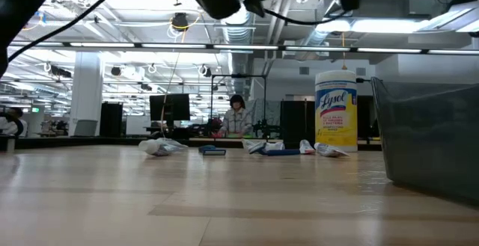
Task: Pick & Place Travel size toiletries
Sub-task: Put the razor into the yellow bin
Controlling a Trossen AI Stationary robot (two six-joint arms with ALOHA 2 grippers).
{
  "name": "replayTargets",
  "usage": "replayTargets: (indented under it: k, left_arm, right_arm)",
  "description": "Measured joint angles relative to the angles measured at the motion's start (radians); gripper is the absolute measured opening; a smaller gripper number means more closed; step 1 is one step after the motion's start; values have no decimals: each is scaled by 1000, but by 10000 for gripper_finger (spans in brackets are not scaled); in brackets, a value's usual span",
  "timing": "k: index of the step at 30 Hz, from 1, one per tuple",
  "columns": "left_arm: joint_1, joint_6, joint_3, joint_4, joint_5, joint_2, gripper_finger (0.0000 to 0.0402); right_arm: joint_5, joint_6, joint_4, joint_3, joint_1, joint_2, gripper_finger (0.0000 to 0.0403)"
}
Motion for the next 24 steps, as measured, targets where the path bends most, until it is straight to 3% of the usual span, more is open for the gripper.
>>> replayTargets:
  k: [9,16,21,24]
  left_arm:
    - [-21,-91,69,-48,-16,43,20]
    - [24,-132,69,-45,-78,-26,20]
    - [47,-134,69,-45,-85,-116,20]
    - [54,-153,70,-44,-140,-179,20]
  right_arm:
    - [0,188,-277,-2,26,52,134]
    - [23,275,-288,-1,124,98,118]
    - [137,329,-291,-1,191,133,117]
    - [332,347,-316,-1,214,159,115]
